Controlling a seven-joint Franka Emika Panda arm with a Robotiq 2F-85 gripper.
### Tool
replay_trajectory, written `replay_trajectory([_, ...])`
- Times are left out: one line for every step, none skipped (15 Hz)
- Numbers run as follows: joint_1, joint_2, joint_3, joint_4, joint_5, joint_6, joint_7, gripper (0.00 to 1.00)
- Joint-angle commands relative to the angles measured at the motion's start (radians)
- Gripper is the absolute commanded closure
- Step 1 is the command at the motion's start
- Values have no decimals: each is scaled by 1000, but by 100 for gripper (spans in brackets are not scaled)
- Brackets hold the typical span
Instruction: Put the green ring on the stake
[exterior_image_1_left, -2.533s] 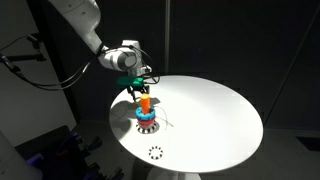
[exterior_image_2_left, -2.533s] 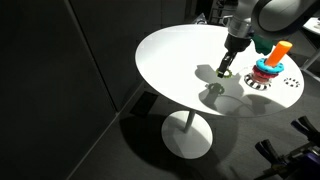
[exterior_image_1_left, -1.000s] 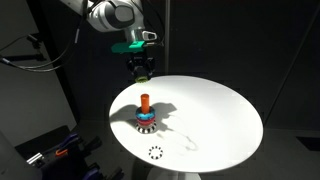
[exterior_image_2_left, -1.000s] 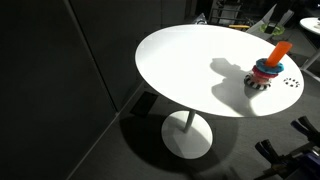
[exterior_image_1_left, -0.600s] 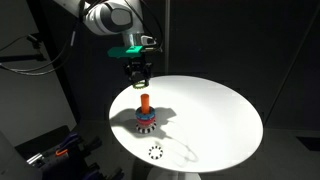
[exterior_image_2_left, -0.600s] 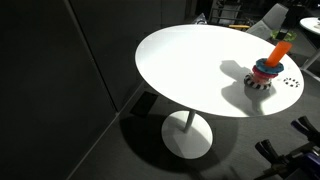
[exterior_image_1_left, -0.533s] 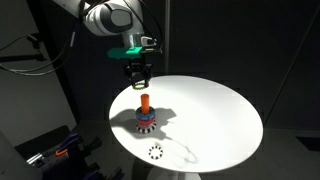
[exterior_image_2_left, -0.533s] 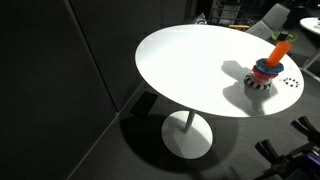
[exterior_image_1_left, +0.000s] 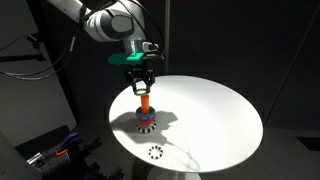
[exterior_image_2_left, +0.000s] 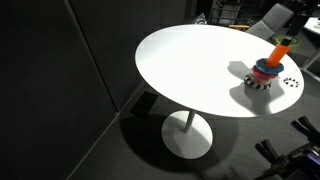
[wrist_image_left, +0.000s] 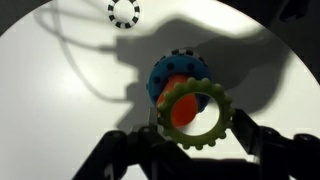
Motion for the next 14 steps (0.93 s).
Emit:
replay_trajectory([-11, -2, -11, -19, -16, 22, -13, 51])
replay_trajectory([-12, 0, -14, -23, -13, 25, -16, 51])
replay_trajectory([-14, 2, -16, -26, -13, 27, -16, 51])
replay_trajectory([-15, 5, -18, -28, -12, 29, -16, 51])
replay_trajectory([-16, 7, -21, -28, -10, 32, -18, 51])
replay_trajectory([-17, 8, -24, -27, -8, 36, -20, 51])
replay_trajectory([-18, 8, -26, -27, -7, 39, -20, 51])
replay_trajectory([-18, 7, -28, -27, -6, 41, -21, 51])
replay_trajectory([-20, 6, -29, -27, -6, 43, -22, 51])
replay_trajectory([-21, 5, -29, -27, -5, 45, -22, 51])
replay_trajectory([-22, 4, -31, -27, -5, 47, -22, 51])
replay_trajectory([-23, 4, -31, -26, -4, 48, -22, 51])
replay_trajectory([-25, 4, -33, -26, -5, 49, -22, 51])
replay_trajectory([-25, 5, -34, -27, -4, 51, -22, 51])
